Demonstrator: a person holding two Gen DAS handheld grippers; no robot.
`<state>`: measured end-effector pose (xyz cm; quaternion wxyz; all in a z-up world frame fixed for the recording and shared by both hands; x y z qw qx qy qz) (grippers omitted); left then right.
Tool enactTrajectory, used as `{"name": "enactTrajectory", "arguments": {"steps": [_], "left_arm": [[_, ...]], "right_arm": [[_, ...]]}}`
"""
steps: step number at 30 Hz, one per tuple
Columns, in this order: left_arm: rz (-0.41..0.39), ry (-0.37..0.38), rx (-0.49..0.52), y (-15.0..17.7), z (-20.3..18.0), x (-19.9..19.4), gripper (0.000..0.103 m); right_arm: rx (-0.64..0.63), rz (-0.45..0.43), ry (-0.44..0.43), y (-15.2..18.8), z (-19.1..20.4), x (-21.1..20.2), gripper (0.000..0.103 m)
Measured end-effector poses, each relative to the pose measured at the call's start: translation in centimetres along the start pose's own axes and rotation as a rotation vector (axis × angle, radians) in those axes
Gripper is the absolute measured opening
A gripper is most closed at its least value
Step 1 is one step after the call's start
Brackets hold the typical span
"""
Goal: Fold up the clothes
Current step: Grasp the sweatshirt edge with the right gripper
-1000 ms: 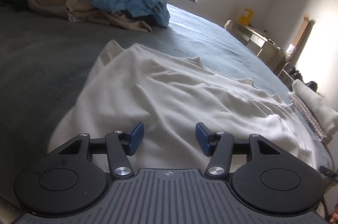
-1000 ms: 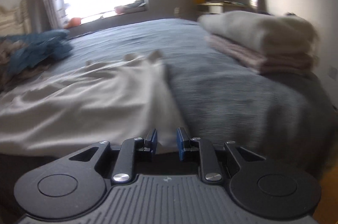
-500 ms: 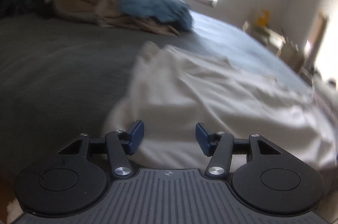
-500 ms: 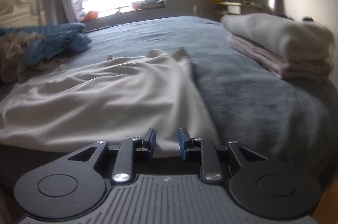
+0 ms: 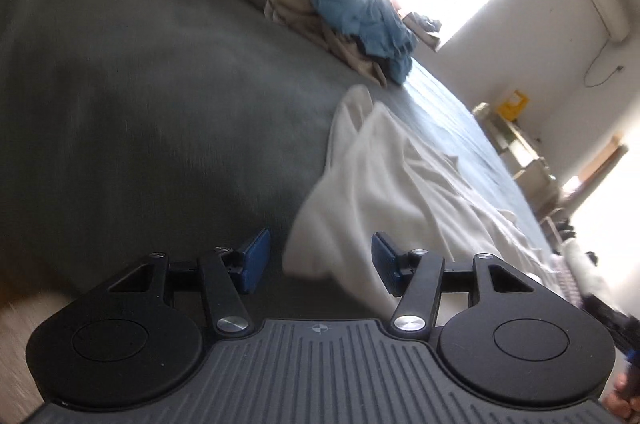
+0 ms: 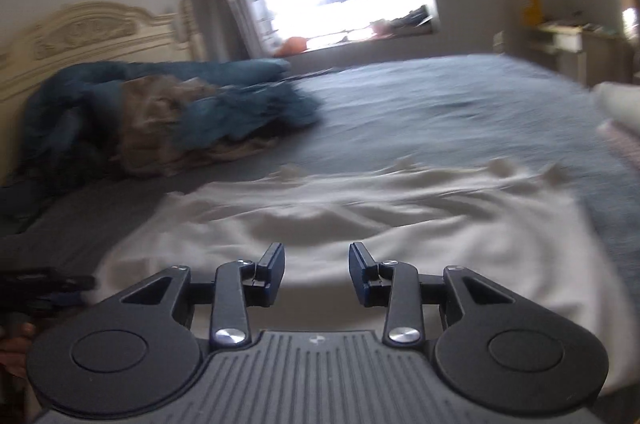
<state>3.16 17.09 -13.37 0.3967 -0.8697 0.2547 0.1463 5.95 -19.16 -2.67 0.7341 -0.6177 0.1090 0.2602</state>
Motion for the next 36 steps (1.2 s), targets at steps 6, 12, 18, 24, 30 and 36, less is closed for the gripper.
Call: {"name": "enactTrajectory", "arguments": {"steps": [6, 12, 18, 24, 30, 36], "left_arm": [[-0.002, 0.076, -0.031, 0.7, 0.1, -0.2, 0.056], [0.003, 0.144, -0.108, 0.4, 1.0, -0.1, 0.056], [0.016, 0.252, -0.164, -0.2, 2.1, -0.4, 0.056], [0.056, 0.326, -0.132, -0.9, 1.3, 0.1, 0.056], [0.048, 0.378, -0.088, -2.0, 0.3, -0.4, 0.058], [0.019, 0.398, -0.133, -2.1, 1.5, -1.3, 0.059]], "right_arm": [[0.026, 0.135, -0.172, 0.2, 6.1, 3.4, 0.040], [0.021, 0.170, -0.279, -0.6, 11.2, 6.9, 0.043], [-0.363, 0.117, -0.288, 3.4, 17.5, 6.8, 0.043], [-0.789, -0.026, -0.259, 7.8, 23.9, 6.2, 0.043], [-0.923, -0.068, -0.216, 9.4, 26.4, 8.3, 0.039], [-0.676, -0.012, -0.238, 7.2, 26.2, 9.3, 0.013]]}}
Point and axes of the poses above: each gripper's, at about its wrist camera, not at the fingertips, and x roughly the way its jaws point, z to its left, y to its underside, the point moved 7 cm from there along x, roughly the way its jaws point, and after that the axes turned 5 degrees about y, right-handed, at the moved point
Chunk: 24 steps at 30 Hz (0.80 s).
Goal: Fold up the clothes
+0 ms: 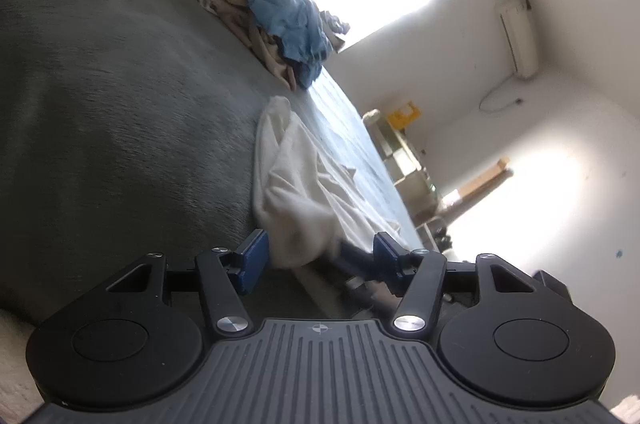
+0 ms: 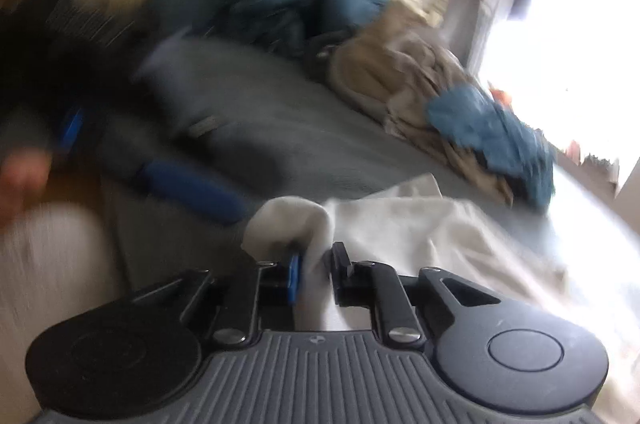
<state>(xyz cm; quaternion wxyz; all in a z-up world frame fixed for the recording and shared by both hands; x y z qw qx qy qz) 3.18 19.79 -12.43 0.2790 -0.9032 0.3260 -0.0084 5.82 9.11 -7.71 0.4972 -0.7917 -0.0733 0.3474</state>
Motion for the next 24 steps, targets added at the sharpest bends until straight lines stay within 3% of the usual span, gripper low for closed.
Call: {"name": "enactTrajectory", "arguments": {"steps": [3, 6, 8, 10, 14, 16, 19, 21, 24], "left_arm": [[0.002, 0.061, -0.087, -0.7, 0.9, 0.5, 0.059], [0.009, 0.176, -0.224, -1.7, 1.6, 1.5, 0.061], [0.003, 0.223, -0.269, -2.3, 1.7, 1.9, 0.063], [-0.012, 0.218, -0.269, -2.5, 1.7, 1.7, 0.063], [-0.046, 0.162, -0.273, -2.1, 2.7, 0.1, 0.063], [-0.065, 0.129, -0.283, -2.0, 3.3, -1.1, 0.063], [-0.095, 0.080, -0.256, -1.9, 3.8, -2.9, 0.063], [-0.100, 0.034, -0.156, -1.6, 3.2, -3.7, 0.063], [-0.046, -0.098, 0.099, -0.5, 1.6, -3.6, 0.064]], "right_arm": [[0.255, -0.002, -0.055, -0.8, -3.0, -0.8, 0.011], [0.452, -0.023, -0.125, -1.5, -5.6, -1.5, 0.009], [0.497, -0.040, -0.130, -1.9, -6.4, -1.9, 0.009], [0.498, -0.054, -0.113, -2.3, -6.8, -2.0, 0.009], [0.364, -0.046, -0.095, -2.4, -5.7, -2.3, 0.010], [0.221, -0.045, -0.096, -2.2, -4.0, -2.4, 0.013], [-0.033, -0.038, -0.077, -1.6, -1.0, -1.8, 0.032], [-0.199, -0.026, -0.060, -0.7, 1.2, -1.7, 0.038], [-0.348, 0.008, -0.008, 0.7, 2.4, -1.5, 0.038]]}}
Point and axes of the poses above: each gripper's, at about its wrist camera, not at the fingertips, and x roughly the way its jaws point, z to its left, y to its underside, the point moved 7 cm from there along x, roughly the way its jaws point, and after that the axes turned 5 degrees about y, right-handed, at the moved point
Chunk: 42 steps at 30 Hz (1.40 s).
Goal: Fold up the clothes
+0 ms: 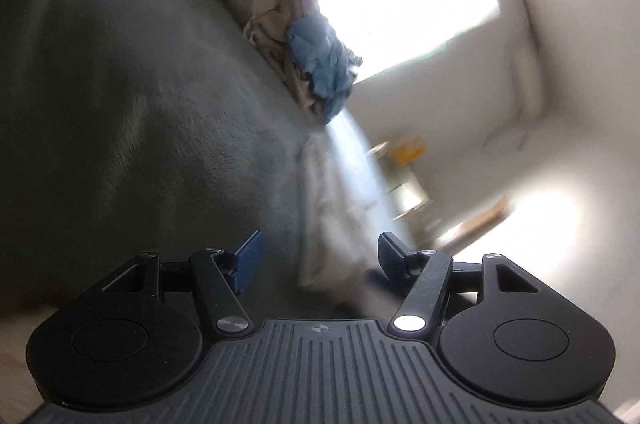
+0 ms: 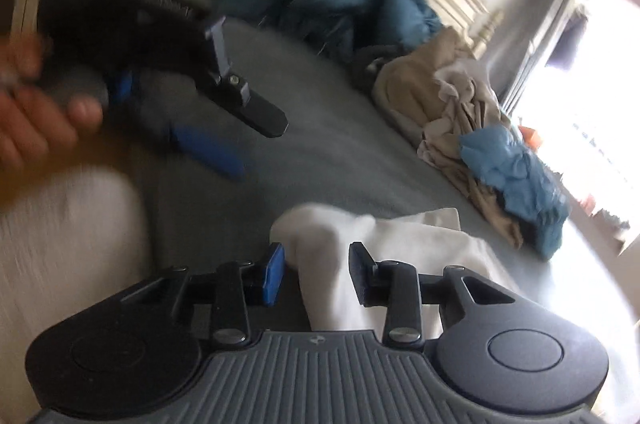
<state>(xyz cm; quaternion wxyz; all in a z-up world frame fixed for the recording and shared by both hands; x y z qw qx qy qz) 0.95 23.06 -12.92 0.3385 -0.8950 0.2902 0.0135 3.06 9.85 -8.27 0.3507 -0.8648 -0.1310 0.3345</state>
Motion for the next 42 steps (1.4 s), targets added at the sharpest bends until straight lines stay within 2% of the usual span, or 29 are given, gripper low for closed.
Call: {"name": "enactTrajectory", "arguments": {"steps": [2, 4, 5, 8, 12, 15, 17, 20, 23, 26, 29, 30, 31, 35, 39, 42], "left_arm": [[0.051, -0.078, 0.198, 0.9, -1.5, 0.6, 0.063], [0.081, -0.119, 0.386, 1.9, -3.0, 1.7, 0.063], [0.093, -0.133, 0.464, 2.4, -3.6, 2.3, 0.062], [0.114, -0.161, 0.666, 3.7, -5.1, 4.1, 0.060], [0.077, -0.176, 0.812, 3.8, -6.1, 5.4, 0.050], [0.032, -0.218, 0.833, 2.2, -6.0, 6.0, 0.043], [-0.001, -0.222, 0.772, 0.9, -5.7, 5.2, 0.043], [-0.019, -0.157, 0.584, -0.7, -4.7, 4.2, 0.043], [-0.035, -0.168, 0.408, -1.5, -2.6, 3.6, 0.042], [-0.062, -0.157, 0.204, -1.8, 0.0, 1.6, 0.043], [-0.073, -0.111, 0.057, -1.3, 1.5, -0.3, 0.044], [-0.069, -0.094, 0.027, -1.0, 1.8, -0.7, 0.045], [-0.062, -0.075, 0.004, -0.7, 1.8, -1.1, 0.047], [-0.004, 0.033, -0.067, 0.7, 1.3, -0.7, 0.050], [0.045, 0.121, -0.109, 1.6, 0.4, 1.2, 0.053], [0.067, 0.154, -0.185, 1.9, 0.4, 3.4, 0.053]], "right_arm": [[-0.036, 0.039, 0.036, 0.8, 0.0, 0.4, 0.034], [-0.007, 0.072, 0.048, 1.5, -0.8, 0.8, 0.020], [0.035, 0.082, 0.051, 1.6, -1.4, 1.0, 0.010], [0.197, 0.090, 0.029, 1.3, -3.6, 1.0, 0.007], [0.315, 0.079, -0.003, 1.0, -5.5, 0.4, 0.007], [0.353, 0.079, -0.025, 1.1, -6.0, 0.1, 0.007], [0.355, 0.073, -0.037, 0.8, -6.0, -0.1, 0.007], [0.331, 0.061, -0.038, 0.7, -5.2, -0.1, 0.007], [0.295, 0.069, -0.037, 0.9, -4.0, 0.6, 0.008], [0.266, 0.086, -0.044, 1.6, -2.5, 1.0, 0.013], [0.237, 0.083, -0.045, 2.1, -1.5, 0.9, 0.026], [0.233, 0.071, -0.059, 2.0, -1.3, 0.6, 0.034], [0.229, 0.058, -0.077, 1.9, -1.1, 0.2, 0.036], [0.216, -0.004, -0.089, 1.2, -1.4, -1.2, 0.038], [0.403, -0.042, -0.119, 0.4, -4.7, -2.2, 0.038], [0.543, -0.024, -0.124, 0.8, -7.0, -2.0, 0.033]]}}
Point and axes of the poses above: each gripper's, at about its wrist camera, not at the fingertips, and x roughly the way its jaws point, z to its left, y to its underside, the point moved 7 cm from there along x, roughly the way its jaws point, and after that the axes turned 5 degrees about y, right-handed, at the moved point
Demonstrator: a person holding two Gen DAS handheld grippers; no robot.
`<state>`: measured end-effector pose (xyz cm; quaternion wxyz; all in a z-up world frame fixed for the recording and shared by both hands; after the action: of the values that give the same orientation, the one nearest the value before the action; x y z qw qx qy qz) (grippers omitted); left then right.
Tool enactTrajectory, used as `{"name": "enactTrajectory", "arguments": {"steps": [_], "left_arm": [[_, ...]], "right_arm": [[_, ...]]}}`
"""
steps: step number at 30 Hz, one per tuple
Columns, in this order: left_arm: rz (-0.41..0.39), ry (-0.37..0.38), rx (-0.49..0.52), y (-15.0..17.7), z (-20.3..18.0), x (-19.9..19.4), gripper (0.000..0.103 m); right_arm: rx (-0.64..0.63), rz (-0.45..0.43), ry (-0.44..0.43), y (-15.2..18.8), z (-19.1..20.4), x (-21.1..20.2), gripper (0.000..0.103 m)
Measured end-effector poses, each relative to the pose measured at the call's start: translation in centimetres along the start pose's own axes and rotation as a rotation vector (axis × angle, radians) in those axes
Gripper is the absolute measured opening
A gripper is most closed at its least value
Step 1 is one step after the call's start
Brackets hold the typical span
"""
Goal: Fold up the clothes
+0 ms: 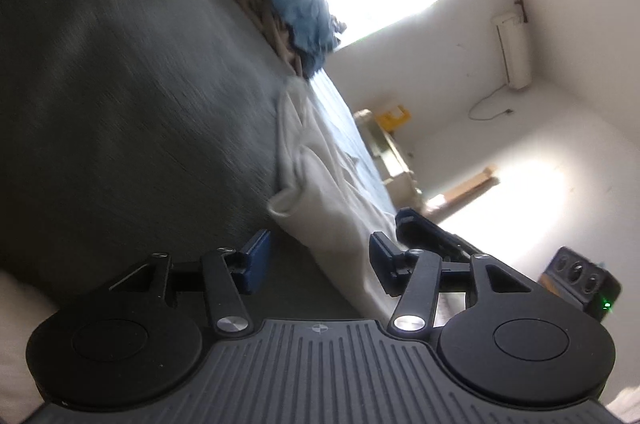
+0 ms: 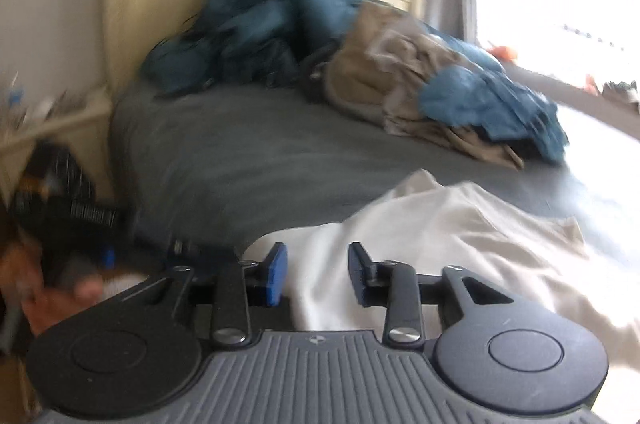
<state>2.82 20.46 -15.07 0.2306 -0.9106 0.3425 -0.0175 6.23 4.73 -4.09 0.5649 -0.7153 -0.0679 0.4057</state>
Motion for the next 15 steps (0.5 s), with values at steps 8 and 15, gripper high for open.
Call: {"name": "enactTrajectory", "arguments": {"steps": [8, 15], "left_arm": [[-0.086, 0.001, -0.129, -1.3, 1.0, 0.0, 0.021], [-0.059, -0.090, -0.064, -1.0, 1.4, -0.8, 0.007]], "right_arm": [[0.146, 0.027, 0.016, 0.8, -2.5, -0.8, 0.030], [0.032, 0.054, 0.021, 2.4, -0.7, 0.0, 0.016]]}}
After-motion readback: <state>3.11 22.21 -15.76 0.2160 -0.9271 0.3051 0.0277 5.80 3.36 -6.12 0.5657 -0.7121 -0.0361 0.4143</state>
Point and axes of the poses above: each gripper's, at about its wrist camera, not at the fingertips, and x roughly the way its jaws point, z to its left, y to its underside, the point moved 7 cm from there along x, roughly the way its jaws point, and after that the axes turned 5 degrees about y, right-handed, at the moved point
